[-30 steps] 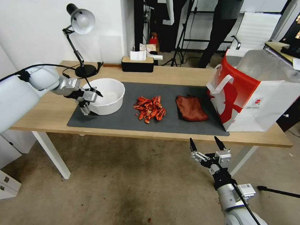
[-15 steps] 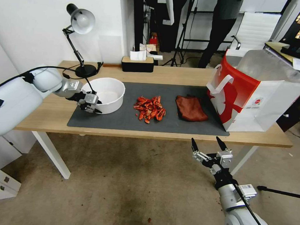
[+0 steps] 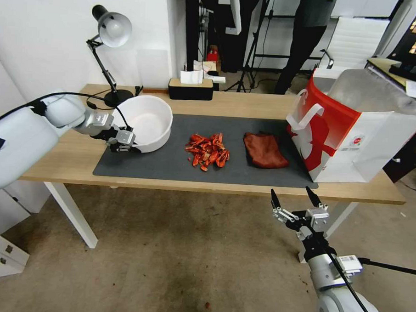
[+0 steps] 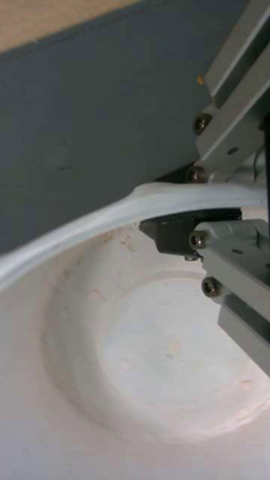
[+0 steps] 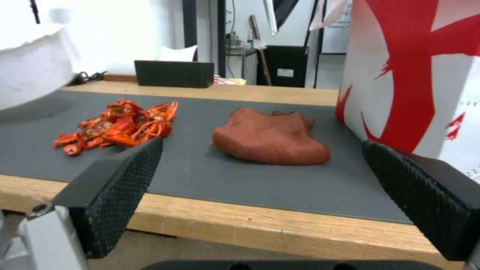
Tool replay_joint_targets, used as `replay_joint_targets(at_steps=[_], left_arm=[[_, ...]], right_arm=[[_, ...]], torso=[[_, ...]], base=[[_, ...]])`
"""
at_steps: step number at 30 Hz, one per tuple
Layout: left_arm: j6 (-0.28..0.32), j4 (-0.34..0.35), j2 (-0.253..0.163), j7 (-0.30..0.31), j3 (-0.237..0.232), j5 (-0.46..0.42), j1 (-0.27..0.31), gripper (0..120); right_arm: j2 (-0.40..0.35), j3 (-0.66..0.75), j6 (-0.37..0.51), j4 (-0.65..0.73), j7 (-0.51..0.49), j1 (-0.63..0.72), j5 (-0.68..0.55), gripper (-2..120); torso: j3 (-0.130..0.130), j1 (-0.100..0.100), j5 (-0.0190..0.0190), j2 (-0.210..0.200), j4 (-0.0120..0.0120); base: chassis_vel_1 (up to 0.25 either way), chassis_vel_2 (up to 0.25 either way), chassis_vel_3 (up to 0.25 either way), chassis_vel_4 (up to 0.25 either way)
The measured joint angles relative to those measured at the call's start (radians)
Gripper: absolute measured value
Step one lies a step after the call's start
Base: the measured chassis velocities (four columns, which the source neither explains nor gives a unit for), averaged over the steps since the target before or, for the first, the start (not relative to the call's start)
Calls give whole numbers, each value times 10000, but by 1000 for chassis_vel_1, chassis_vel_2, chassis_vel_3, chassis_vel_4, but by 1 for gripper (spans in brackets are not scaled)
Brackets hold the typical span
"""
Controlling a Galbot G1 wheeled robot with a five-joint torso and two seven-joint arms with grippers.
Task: Sweep shrimp from table into container with towel, then put container into takeout bag.
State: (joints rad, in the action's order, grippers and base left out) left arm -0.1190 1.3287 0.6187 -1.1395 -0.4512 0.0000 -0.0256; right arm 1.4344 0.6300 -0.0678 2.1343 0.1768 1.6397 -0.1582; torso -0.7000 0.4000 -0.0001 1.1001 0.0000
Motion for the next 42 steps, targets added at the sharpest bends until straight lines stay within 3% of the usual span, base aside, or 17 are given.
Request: replay_joint_targets(at_steps=[3,5,6,8,9,12,13,14,15,18,19,22,29,30,33,38,42], left_arm=[[-252,515,-206,52,298,20,-255,0],[-1227,1343,-595,97,966,37,-932,0],[-1227,1343,-595,97,966,37,-932,0],[-2084,2631,-1145,182,1972,462,-2133,0],[-2084,2631,-1145,182,1972,462,-2133,0],[-2629,4549,-1820,221,2977,568,-3612,0],[-2629,4549,-1820,221,2977,568,-3612,0],[-2823,5492,-2078,217,3487,574,-4479,0],[-2823,5492,-2078,217,3487,574,-4479,0],[-3146,6855,-2387,232,4441,953,-6409,0],[-3146,6855,-2387,232,4441,953,-6409,0],[-3510,7622,-2507,243,5099,1661,-7805,0],[-3753,7941,-2571,198,5447,2411,-8914,0],[-3788,7911,-2502,69,5512,2934,-9501,0],[-3813,7414,-2129,-200,5248,3484,-9792,0],[-3956,6422,-1437,-492,4612,4185,-9645,0],[-4075,5075,-751,-876,3755,4456,-8829,0]], right_arm=[[-3,-7,-13,-27,17,-18,3,100],[-6,-14,-21,-57,23,-41,3,100],[-6,-14,-21,-57,23,-41,3,100],[-6,-29,-23,-63,27,-43,8,100],[-6,-29,-23,-63,27,-43,8,100],[-5,-59,-23,-63,29,-49,25,100],[-5,-59,-23,-63,29,-49,25,100],[-4,-71,-24,-63,28,-48,41,100],[-4,-71,-24,-63,28,-48,41,100],[22,-148,-24,-62,26,-29,110,100],[22,-148,-24,-62,26,-29,110,100],[69,-227,-24,-26,15,24,200,100],[124,-291,-24,23,2,67,270,100],[173,-327,-24,42,0,110,314,100],[212,-337,-28,86,-4,162,331,100],[209,-325,-32,139,-6,204,332,100],[207,-260,-22,254,-1,251,320,100]], torso=[[1,0,1,0,-2],[2,0,2,0,0],[2,0,2,0,0],[2,0,-2,0,1],[2,0,-2,0,1],[3,-2,3,0,3],[3,-2,3,0,3],[3,-2,2,0,0],[3,-2,2,0,0],[3,-2,0,-1,2],[3,-2,0,-1,2],[2,-3,1,0,1],[2,-3,1,-1,0],[2,-2,2,0,1],[1,-3,0,-1,0],[0,0,-1,-1,1],[0,0,0,-1,1]], base=[[0,0,0,0],[0,0,0,0],[0,0,0,0],[0,0,0,0],[0,0,0,0],[0,0,0,0],[0,0,0,0],[0,0,0,0],[0,0,0,0],[0,0,0,0],[0,0,0,0],[0,0,0,0],[0,0,0,0],[0,0,0,0],[0,0,0,0],[0,0,0,0],[0,0,0,0]])
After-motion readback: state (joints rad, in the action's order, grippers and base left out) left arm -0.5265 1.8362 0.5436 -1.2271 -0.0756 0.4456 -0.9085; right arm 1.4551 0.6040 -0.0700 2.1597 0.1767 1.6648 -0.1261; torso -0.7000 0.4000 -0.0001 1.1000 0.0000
